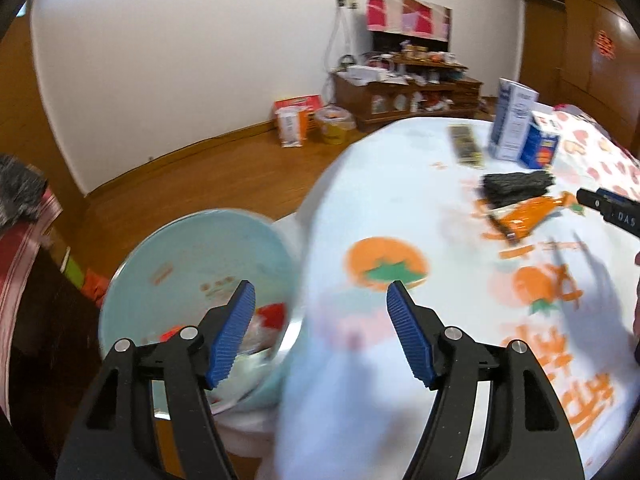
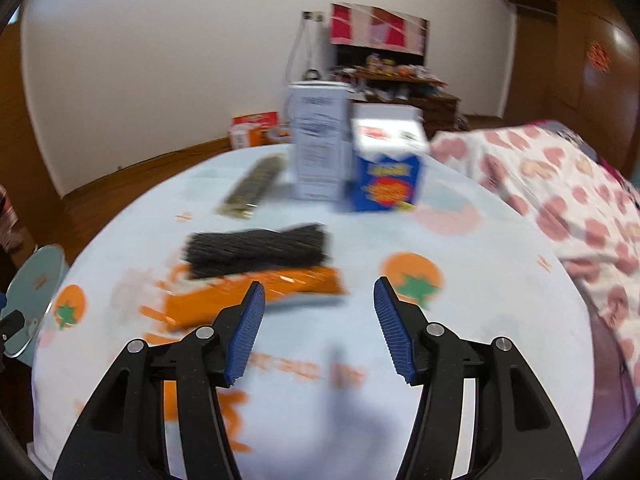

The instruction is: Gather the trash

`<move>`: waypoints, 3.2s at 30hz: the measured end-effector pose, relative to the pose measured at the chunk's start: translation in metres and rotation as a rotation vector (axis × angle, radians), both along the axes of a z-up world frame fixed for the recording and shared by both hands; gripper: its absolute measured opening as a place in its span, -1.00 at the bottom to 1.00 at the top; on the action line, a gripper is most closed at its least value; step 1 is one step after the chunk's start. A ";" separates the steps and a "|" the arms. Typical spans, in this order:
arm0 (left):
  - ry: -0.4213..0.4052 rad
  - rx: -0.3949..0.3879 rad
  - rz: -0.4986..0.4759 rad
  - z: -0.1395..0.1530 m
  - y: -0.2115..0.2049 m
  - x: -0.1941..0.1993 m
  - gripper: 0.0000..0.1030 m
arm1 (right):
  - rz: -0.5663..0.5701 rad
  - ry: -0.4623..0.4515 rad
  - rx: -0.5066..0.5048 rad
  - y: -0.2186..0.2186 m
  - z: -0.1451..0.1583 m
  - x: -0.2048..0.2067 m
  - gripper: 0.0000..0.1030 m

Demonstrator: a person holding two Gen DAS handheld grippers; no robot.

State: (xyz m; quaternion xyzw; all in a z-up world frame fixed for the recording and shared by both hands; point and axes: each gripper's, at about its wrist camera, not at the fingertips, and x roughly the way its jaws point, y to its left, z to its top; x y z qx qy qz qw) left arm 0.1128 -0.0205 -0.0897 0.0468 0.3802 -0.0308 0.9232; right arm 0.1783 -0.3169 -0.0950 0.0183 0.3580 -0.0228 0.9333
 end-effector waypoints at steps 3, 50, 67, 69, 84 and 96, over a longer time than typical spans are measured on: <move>-0.003 0.003 -0.050 0.003 -0.028 0.007 0.31 | -0.039 0.008 0.012 -0.027 -0.004 -0.012 0.14; 0.001 0.022 -0.518 0.012 -0.167 0.017 -0.69 | -0.138 -0.014 0.140 -0.092 -0.005 -0.055 0.37; -0.040 -0.092 -0.098 0.022 -0.037 0.054 -0.69 | 0.036 0.026 0.062 0.058 0.009 0.076 0.43; -0.020 -0.104 -0.082 0.016 -0.035 0.059 -0.69 | 0.043 0.057 0.040 0.074 -0.001 0.093 0.43; -0.014 -0.152 -0.101 0.012 -0.024 0.053 -0.69 | -0.044 0.124 -0.095 -0.017 -0.014 0.017 0.48; -0.021 -0.131 -0.090 0.017 -0.023 0.047 -0.69 | -0.047 0.093 0.126 0.013 -0.012 0.057 0.27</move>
